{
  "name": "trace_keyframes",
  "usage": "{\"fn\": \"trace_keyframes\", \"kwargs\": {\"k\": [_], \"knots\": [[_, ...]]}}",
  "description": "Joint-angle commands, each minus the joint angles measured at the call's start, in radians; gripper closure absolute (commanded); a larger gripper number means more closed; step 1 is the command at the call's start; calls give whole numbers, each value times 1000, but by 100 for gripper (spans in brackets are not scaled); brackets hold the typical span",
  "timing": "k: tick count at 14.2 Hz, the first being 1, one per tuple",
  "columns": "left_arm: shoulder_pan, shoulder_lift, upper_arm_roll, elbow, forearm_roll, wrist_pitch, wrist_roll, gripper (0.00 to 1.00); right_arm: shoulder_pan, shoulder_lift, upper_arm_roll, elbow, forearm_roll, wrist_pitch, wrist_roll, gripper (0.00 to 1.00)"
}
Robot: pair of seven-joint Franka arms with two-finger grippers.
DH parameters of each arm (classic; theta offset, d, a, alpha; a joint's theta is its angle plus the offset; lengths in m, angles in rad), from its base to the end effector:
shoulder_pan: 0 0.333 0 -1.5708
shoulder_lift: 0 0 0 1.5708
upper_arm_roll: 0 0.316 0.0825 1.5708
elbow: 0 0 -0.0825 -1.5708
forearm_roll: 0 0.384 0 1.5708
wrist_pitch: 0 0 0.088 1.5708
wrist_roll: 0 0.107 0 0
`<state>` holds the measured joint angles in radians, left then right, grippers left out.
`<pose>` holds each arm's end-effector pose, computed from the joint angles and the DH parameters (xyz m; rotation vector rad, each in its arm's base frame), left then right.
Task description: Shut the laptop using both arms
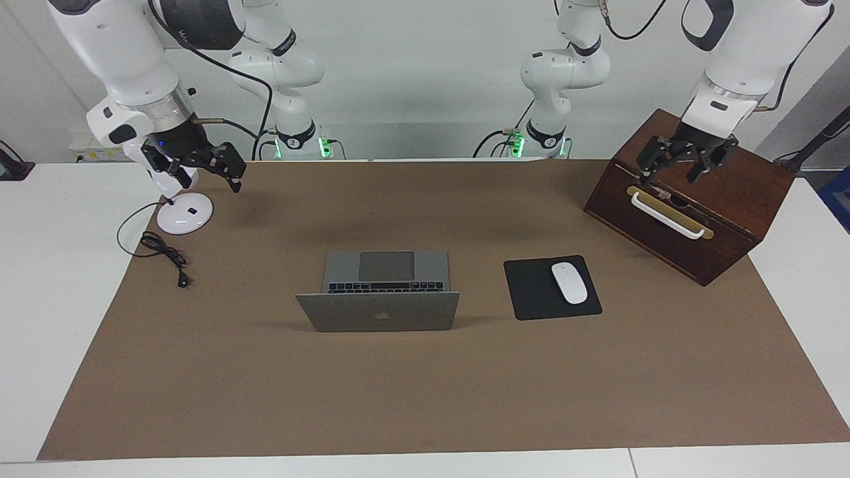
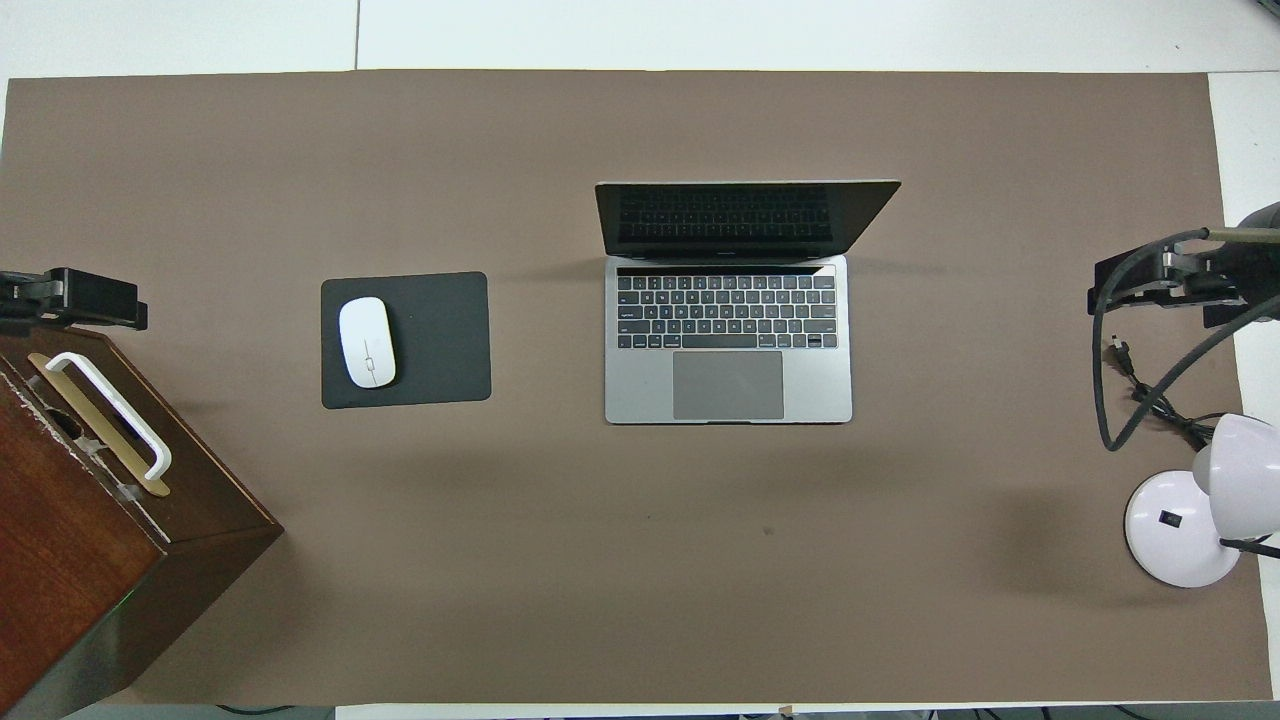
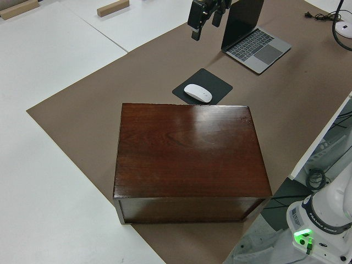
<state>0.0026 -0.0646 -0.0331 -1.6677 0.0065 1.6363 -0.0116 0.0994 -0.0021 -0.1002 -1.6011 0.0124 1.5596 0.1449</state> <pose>0.5397 -0.0164 0.6197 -3.1331 0.0301 -0.0522 0.5517 0.0008 0.6104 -3.1229 0.2281 0.0630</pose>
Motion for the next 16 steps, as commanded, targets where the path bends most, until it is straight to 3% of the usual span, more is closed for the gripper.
{"fn": "trace_keyframes", "kwargs": {"k": [1,16], "knots": [[-13,-15,12,-7,-6,-12,7,0,-1,7,-1,12,17,-12,15,0],[-9,-15,12,-7,-5,-9,15,0,6,7,11,3,18,60,13,0]]}}
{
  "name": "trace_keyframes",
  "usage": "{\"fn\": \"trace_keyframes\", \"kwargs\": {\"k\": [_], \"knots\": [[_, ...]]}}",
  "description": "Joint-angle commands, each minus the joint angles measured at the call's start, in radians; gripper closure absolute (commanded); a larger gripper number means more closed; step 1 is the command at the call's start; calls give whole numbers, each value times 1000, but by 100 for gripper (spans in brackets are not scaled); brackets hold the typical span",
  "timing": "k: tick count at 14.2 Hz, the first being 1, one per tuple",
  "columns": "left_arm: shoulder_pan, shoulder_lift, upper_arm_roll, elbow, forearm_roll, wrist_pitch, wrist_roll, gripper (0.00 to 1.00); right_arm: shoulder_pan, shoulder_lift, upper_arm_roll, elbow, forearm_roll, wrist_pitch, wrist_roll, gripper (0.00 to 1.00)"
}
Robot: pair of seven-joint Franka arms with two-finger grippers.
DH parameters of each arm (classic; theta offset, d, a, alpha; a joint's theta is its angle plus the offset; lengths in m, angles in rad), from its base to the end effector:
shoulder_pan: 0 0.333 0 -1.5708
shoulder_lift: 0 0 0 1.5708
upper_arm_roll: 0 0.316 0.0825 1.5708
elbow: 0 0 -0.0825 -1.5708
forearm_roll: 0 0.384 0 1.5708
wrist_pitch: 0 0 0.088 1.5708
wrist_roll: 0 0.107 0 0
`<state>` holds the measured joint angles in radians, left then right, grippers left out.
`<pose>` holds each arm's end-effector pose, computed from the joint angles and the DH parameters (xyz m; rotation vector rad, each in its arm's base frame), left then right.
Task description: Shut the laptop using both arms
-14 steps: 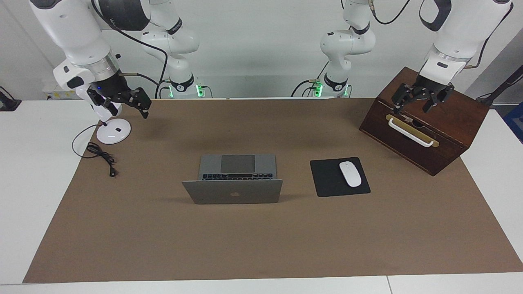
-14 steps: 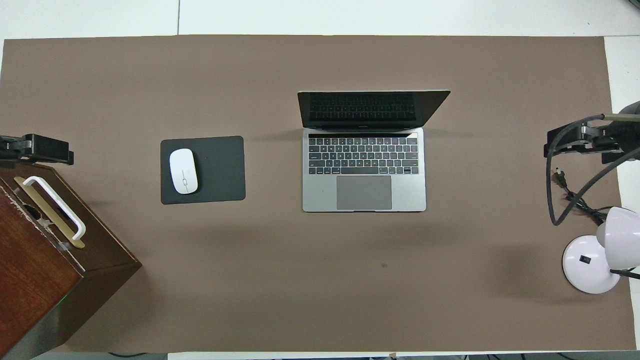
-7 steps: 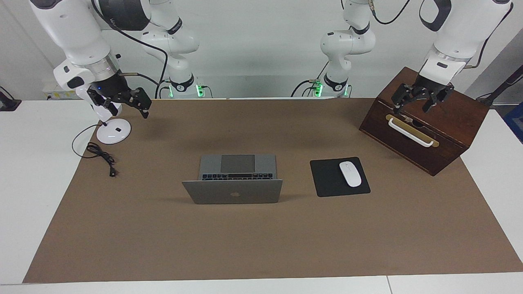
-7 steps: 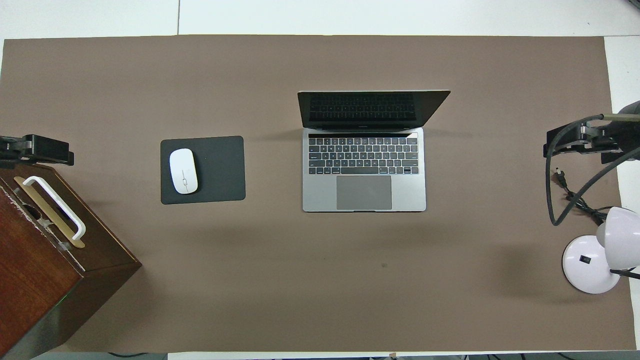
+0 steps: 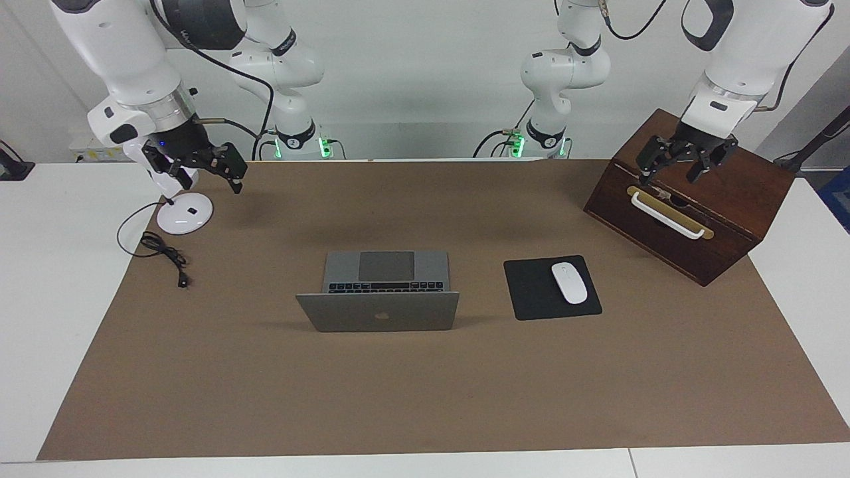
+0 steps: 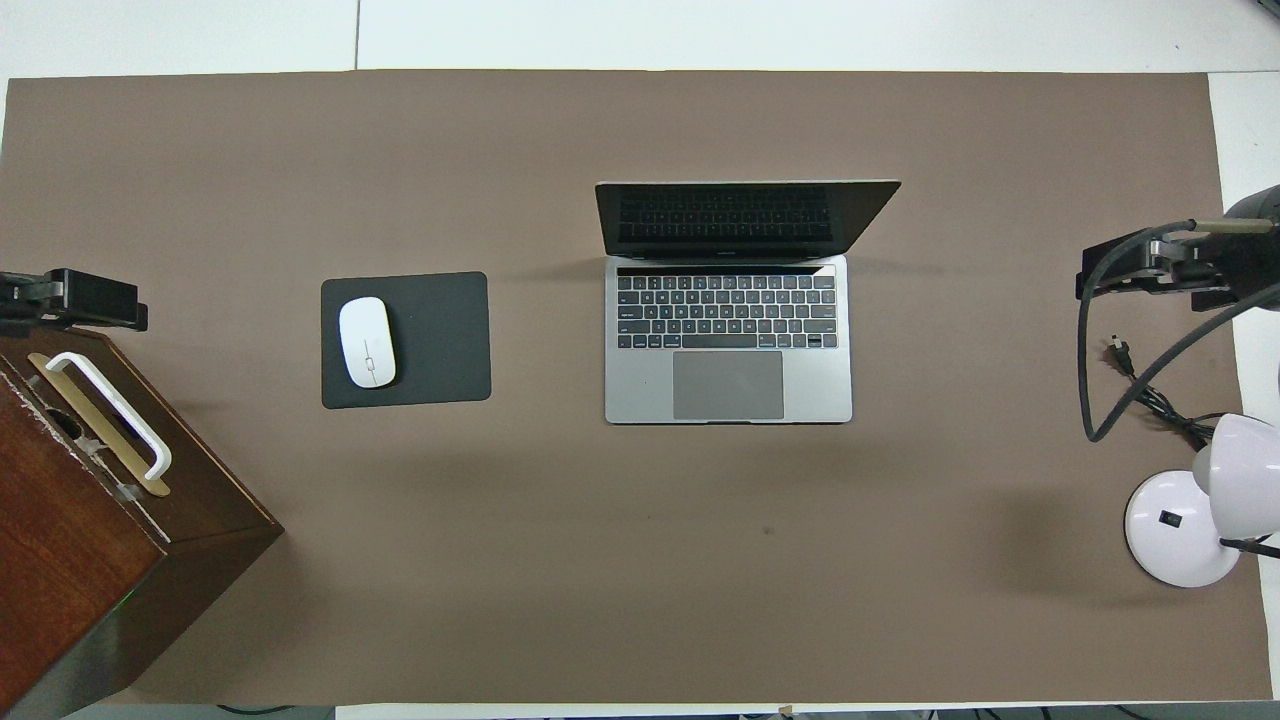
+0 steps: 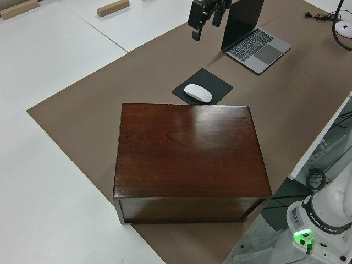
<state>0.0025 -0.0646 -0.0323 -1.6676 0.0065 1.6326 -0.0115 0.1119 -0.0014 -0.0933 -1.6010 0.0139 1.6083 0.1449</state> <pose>0.5393 -0.0160 0.6194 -3.1331 0.0291 -0.0466 0.5571 0.0118 0.6143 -3.1206 0.1981 -0.0118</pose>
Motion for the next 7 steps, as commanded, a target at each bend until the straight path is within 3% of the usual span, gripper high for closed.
{"fn": "trace_keyframes", "kwargs": {"k": [1,2,3,4,7], "knots": [[-7,-15,11,-7,-5,-5,15,0,-6,3,4,-8,17,27,13,0],[-7,-15,11,-7,-5,-4,13,15,-6,-3,4,-28,17,59,12,0],[-7,-15,11,-7,-5,-2,16,64,-5,-14,4,-55,17,88,12,0],[-3,-15,9,-7,-5,-2,19,100,-6,-18,4,-69,15,117,7,0],[1,-14,12,-1,-6,-5,21,100,-6,-20,4,-71,17,142,-22,0]]}}
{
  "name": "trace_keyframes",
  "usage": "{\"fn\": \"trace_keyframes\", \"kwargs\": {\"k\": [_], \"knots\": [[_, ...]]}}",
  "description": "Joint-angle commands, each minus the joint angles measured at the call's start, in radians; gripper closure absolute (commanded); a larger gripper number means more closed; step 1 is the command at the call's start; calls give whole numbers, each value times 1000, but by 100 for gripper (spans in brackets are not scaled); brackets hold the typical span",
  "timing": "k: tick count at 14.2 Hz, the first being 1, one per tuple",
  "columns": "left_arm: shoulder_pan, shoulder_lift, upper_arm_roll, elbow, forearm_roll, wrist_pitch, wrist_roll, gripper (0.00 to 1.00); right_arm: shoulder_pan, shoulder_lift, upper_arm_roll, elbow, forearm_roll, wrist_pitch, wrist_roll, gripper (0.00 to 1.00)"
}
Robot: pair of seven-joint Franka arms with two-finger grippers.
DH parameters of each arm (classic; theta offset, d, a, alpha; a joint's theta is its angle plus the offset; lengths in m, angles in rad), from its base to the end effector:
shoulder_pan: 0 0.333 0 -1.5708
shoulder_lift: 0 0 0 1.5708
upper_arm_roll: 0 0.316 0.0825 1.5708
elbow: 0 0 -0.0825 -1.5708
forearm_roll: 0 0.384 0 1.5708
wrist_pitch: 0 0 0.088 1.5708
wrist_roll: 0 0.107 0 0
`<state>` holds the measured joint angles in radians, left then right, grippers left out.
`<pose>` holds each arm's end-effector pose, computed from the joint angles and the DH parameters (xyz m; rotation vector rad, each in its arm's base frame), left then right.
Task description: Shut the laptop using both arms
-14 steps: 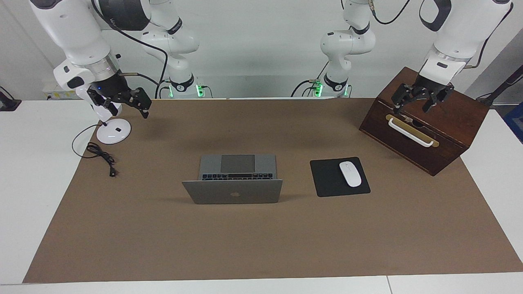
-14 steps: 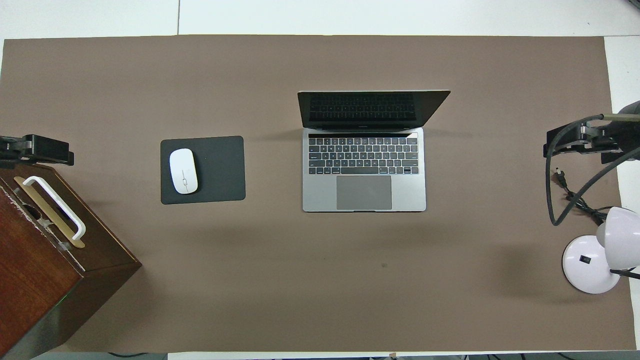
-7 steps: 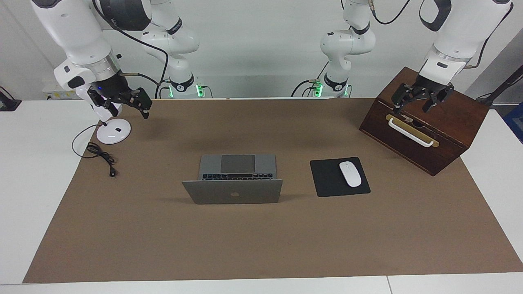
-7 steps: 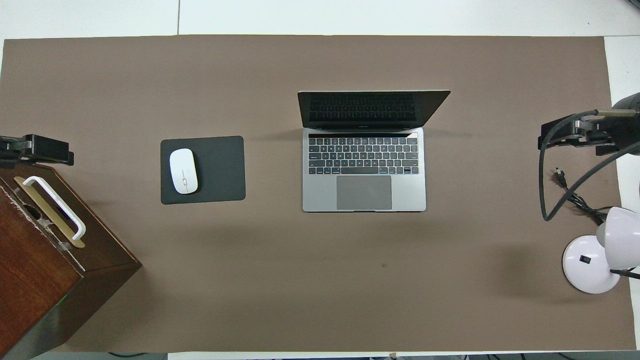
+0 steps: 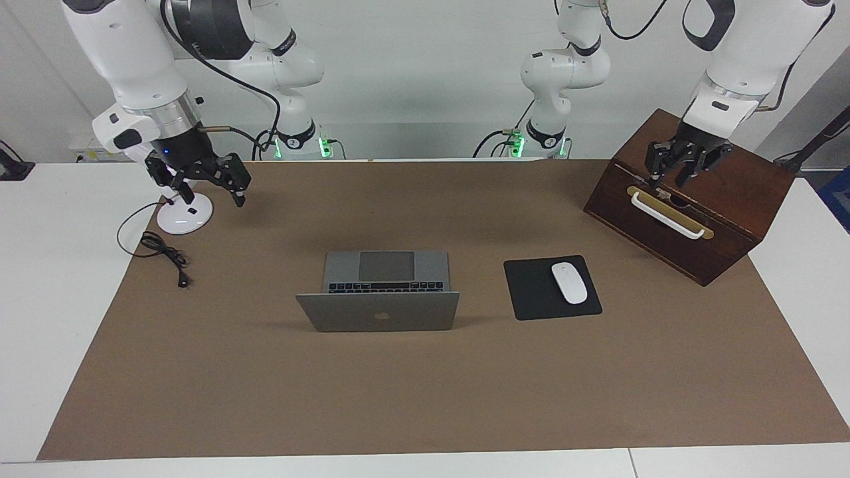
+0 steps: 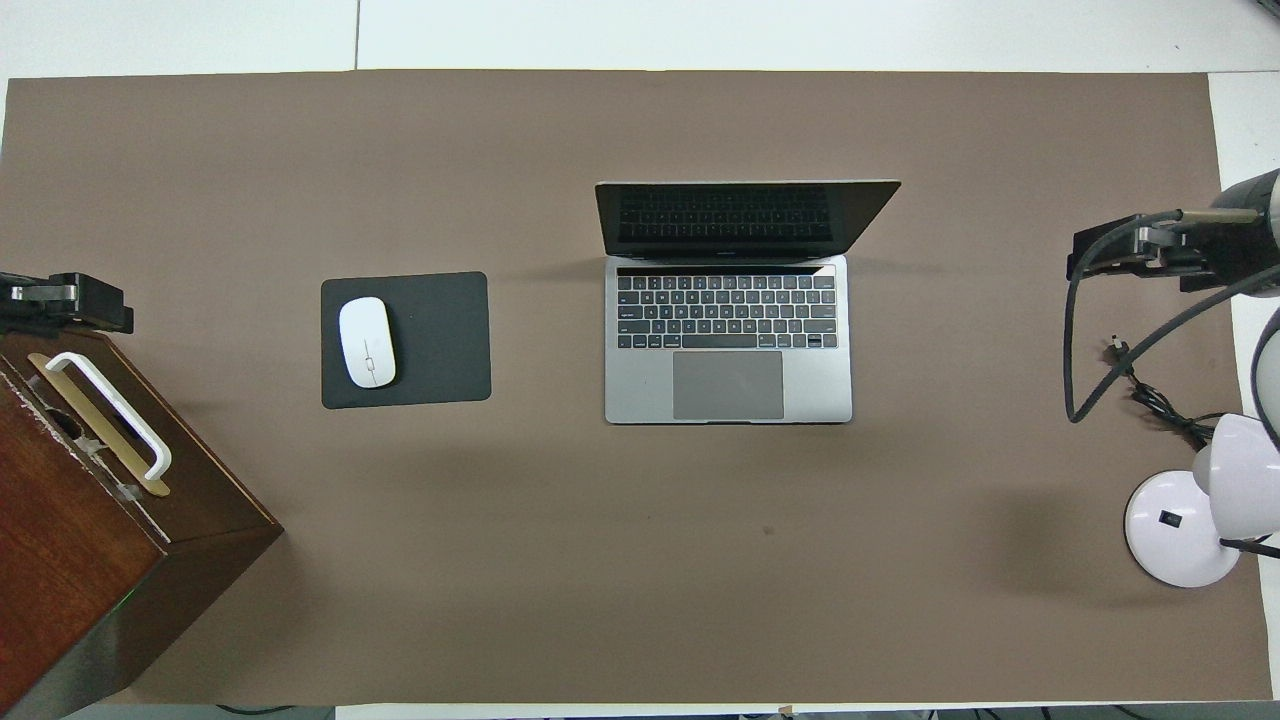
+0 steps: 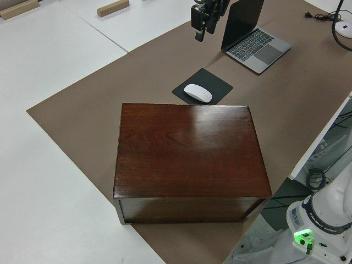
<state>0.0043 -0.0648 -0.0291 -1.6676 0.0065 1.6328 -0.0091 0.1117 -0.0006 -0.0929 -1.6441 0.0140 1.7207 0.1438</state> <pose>0.5393 -0.0132 0.6195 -3.1333 0.0250 -0.0472 0.5672 0.0119 0.6036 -3.1129 0.1972 -0.1183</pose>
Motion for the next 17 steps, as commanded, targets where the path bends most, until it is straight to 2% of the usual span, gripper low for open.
{"fn": "trace_keyframes", "kwargs": {"k": [1,6,9,11,12,15,17], "knots": [[-1,-13,11,-4,-6,-1,15,100,-6,-21,2,-29,17,30,-30,0],[-7,-9,9,-4,-8,64,26,100,-12,-45,2,-112,46,94,-194,0],[-4,-4,11,0,-66,106,73,100,-11,-38,2,-117,60,163,-240,0],[-3,-13,9,-35,-77,146,121,100,-6,-27,4,-100,60,175,-303,0],[-9,-23,9,-59,-82,159,123,100,-3,-13,5,-83,60,181,-314,6],[-21,-58,3,-156,-150,260,127,100,32,25,12,-19,60,183,-312,52],[-68,-96,-2,-246,-175,364,129,100,31,69,13,42,78,181,-316,71]]}}
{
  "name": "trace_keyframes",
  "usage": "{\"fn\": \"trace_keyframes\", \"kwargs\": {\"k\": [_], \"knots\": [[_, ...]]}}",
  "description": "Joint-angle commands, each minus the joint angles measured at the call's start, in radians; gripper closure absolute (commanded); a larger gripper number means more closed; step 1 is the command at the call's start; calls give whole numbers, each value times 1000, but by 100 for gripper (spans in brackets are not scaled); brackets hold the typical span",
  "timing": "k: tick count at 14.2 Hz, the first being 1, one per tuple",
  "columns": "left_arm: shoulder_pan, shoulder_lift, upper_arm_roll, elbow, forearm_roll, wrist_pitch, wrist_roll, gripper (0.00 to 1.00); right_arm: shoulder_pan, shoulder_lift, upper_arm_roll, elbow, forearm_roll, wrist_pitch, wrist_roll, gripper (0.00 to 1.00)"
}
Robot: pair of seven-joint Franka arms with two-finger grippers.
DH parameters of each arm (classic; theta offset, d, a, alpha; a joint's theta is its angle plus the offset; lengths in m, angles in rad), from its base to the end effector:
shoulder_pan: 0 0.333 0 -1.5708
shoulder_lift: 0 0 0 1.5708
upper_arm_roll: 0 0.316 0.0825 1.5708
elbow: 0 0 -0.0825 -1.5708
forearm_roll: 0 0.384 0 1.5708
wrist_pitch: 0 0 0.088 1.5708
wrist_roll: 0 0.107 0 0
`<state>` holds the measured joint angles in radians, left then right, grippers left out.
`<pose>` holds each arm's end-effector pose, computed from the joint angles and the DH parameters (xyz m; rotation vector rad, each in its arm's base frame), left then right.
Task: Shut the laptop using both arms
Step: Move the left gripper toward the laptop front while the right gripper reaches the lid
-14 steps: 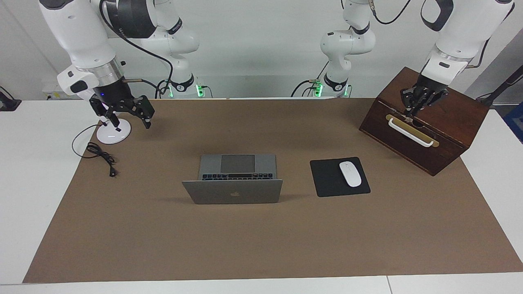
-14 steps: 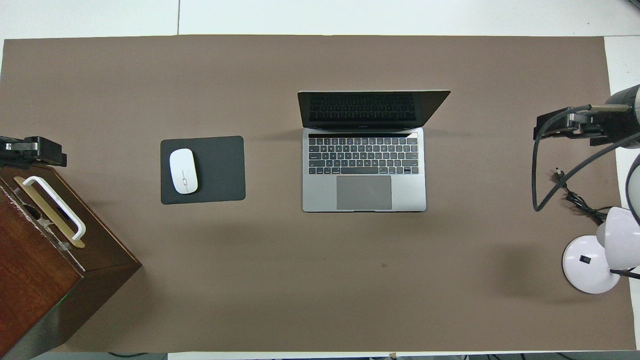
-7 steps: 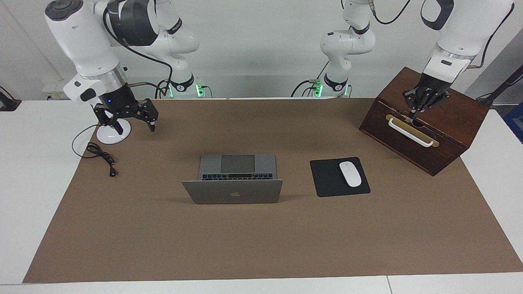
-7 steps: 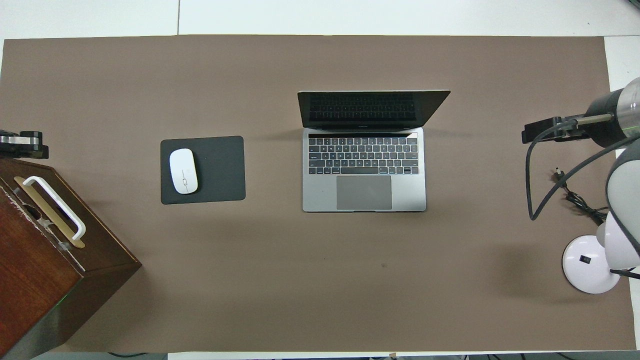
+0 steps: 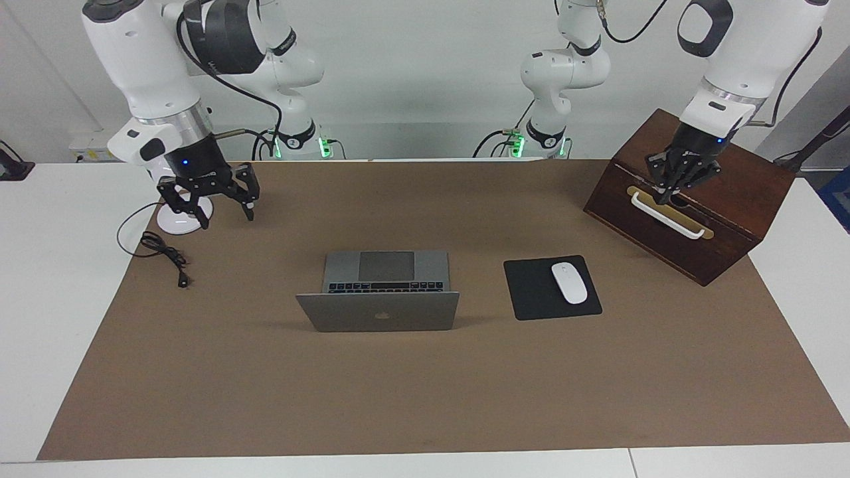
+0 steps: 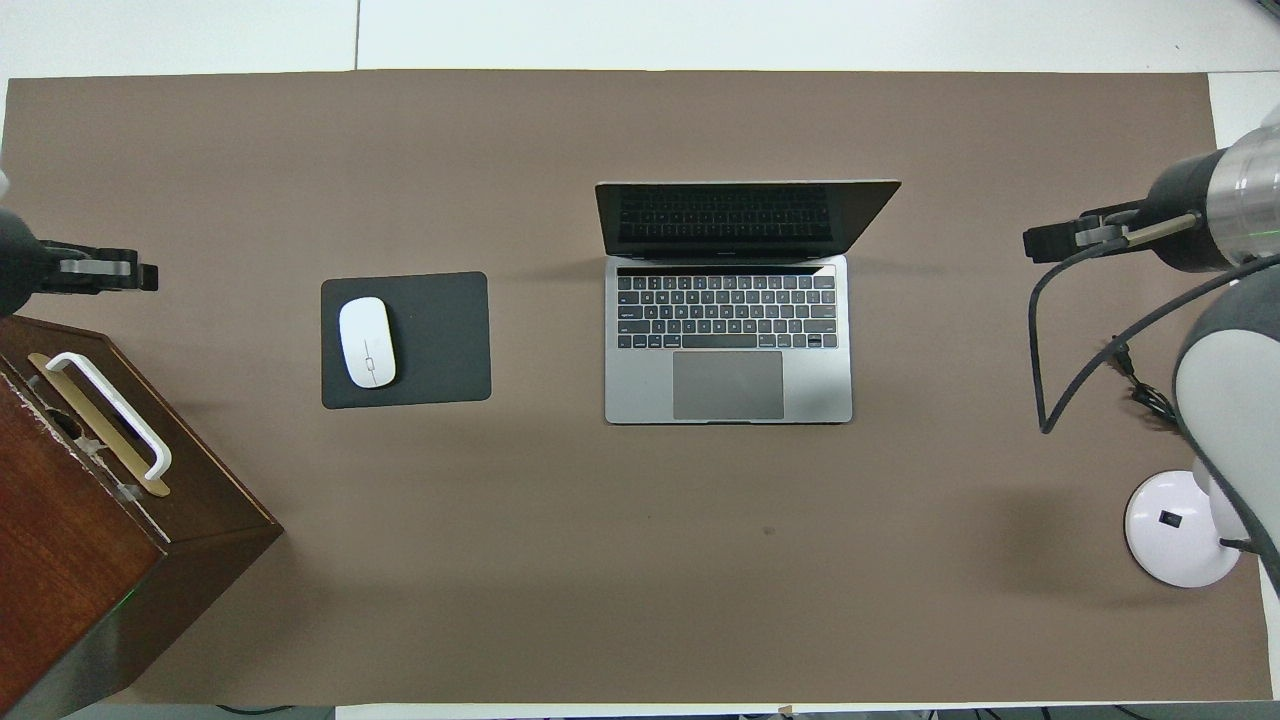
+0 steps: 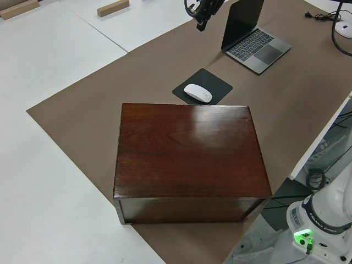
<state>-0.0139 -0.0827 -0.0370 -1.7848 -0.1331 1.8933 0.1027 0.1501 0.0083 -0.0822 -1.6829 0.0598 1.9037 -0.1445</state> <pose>0.5532 -0.0387 0.5985 3.0000 -0.1857 0.2930 0.5832 0.0442 0.5982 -3.0592 -0.3053 -0.3311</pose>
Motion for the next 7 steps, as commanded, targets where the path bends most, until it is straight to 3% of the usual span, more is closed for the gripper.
{"fn": "trace_keyframes", "kwargs": {"k": [1,3,7], "knots": [[-79,-103,6,-183,-39,156,17,100,-6,87,9,125,49,-5,-27,82],[-138,-155,6,-308,-75,281,17,100,-11,137,39,172,54,-2,-27,98],[-283,-271,6,-556,-88,521,9,100,-6,186,70,193,40,29,-24,100]]}}
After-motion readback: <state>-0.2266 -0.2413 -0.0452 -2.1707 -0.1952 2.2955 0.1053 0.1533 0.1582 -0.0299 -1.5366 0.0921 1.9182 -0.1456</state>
